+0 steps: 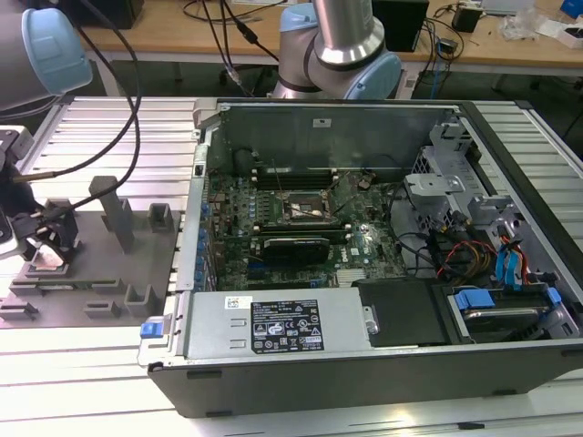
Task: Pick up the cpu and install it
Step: 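Pick up the cpu and move it towards the insertion slot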
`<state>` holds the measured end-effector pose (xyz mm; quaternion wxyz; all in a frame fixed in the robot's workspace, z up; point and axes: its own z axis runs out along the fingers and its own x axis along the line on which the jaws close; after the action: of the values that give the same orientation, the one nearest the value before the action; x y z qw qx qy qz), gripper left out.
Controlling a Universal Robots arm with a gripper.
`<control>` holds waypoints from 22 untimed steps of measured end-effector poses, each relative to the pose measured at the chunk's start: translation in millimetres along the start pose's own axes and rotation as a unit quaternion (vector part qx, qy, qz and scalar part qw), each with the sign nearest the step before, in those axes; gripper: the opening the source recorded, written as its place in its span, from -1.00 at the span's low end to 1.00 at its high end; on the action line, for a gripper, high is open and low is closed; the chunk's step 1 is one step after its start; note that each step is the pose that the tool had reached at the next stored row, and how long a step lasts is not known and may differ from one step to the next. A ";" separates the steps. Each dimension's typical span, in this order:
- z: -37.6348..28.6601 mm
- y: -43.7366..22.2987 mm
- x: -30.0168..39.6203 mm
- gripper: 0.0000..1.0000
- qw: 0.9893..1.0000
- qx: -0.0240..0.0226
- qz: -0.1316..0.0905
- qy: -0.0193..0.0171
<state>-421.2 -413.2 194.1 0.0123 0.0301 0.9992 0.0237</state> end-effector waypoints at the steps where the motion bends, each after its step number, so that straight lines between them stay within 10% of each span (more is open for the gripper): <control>1: 0.3 0.2 0.0 0.21 1.000 0.000 -0.001 0.000; 22: 1.6 3.6 0.2 0.09 1.000 0.000 -0.011 0.001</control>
<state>-421.1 -409.6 192.6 0.0120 0.0194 0.9995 0.0238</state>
